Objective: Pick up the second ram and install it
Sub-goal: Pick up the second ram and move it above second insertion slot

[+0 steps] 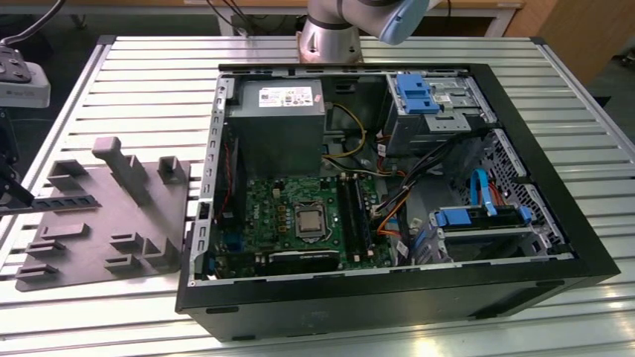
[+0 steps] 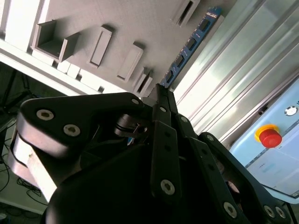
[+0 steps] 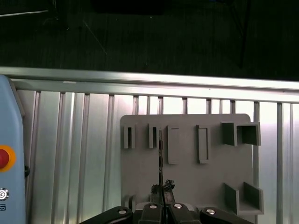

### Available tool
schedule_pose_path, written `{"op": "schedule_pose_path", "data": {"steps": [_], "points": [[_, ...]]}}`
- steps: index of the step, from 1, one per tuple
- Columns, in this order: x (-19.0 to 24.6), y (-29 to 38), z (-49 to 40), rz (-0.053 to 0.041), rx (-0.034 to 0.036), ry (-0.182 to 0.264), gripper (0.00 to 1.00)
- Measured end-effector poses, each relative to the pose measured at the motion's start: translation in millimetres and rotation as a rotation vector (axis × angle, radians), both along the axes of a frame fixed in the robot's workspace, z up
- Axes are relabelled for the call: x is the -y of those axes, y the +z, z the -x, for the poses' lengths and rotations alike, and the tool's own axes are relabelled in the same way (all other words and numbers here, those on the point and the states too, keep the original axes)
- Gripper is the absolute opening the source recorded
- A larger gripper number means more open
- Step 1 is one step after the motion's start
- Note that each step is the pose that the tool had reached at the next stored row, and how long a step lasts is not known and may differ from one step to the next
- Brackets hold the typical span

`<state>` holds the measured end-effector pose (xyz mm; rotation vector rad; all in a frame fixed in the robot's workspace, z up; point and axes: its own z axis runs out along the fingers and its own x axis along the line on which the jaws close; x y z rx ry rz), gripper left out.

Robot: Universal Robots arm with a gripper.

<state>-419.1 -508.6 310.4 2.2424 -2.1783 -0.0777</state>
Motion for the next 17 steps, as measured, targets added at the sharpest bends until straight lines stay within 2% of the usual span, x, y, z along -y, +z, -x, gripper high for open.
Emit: {"op": "schedule_pose_path", "data": {"steps": [17], "points": [[0.0,13.0,0.0,-0.0005,0.0,0.0,0.12]]}}
